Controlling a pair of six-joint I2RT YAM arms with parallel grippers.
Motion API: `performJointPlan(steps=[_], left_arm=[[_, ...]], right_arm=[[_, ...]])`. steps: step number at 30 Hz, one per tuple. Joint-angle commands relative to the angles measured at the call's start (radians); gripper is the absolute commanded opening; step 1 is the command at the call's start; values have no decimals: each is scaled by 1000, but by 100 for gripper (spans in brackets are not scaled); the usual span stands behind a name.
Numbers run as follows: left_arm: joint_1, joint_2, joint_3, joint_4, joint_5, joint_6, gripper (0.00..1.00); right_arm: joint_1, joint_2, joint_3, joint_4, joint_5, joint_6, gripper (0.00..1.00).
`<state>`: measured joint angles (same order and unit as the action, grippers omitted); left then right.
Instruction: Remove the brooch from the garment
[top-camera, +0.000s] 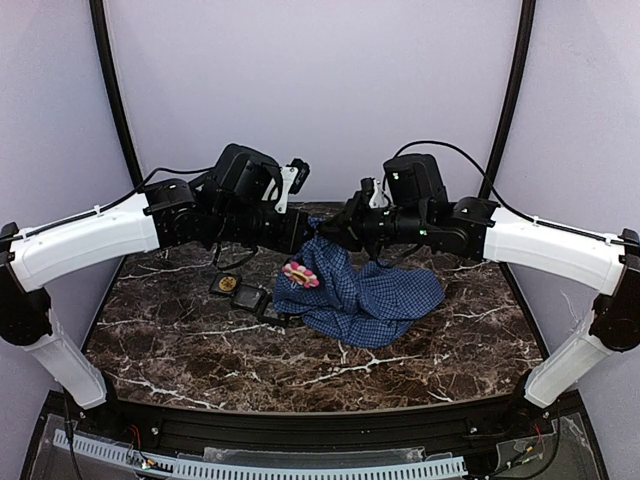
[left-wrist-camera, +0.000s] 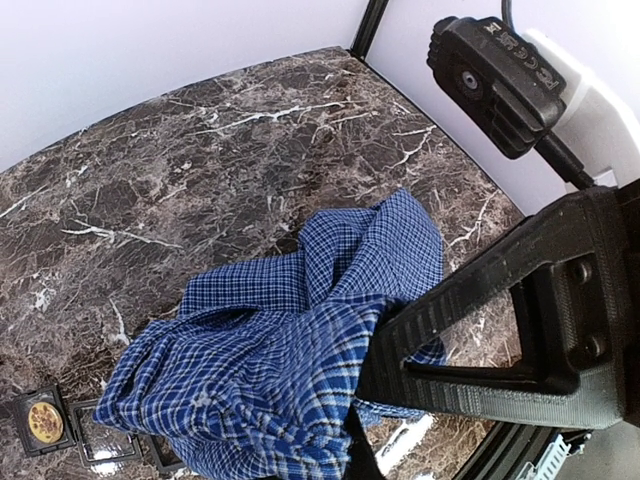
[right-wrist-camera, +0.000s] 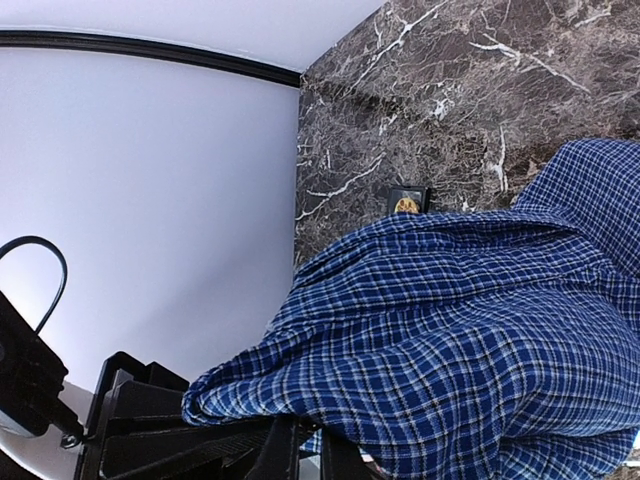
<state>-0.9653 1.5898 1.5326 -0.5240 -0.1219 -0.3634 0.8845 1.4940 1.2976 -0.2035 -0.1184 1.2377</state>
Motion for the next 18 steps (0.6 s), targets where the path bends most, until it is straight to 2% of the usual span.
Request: performJointPlan(steps=[1,5,6,9,12,14,18], left_arm=[[38,-33,-27,-75,-71,4,1],[43,-44,-53,3,49,-51,1],[44,-44,-58,18,60,-56,1],[50,-53,-69,47,89,-81,1],[55,-72,-101,109,107,-87,1],[55,-80,-119,151,118,-82,1],[56,-88,-140,210,118,-86,1]], right_arm=[[-24,-31,12,-74,91,-40,0],[-32,-43,8,-37,44,-93,0],[-35,-53,5,-29,32,-106,3],[-41,-83,-13,-23,8,-106,20],[-40,-91,-35,26,-51,-75,29],[-37,-73,-27,57,-92,-50,28],[-30,-35,1,91,-140,-4,18]])
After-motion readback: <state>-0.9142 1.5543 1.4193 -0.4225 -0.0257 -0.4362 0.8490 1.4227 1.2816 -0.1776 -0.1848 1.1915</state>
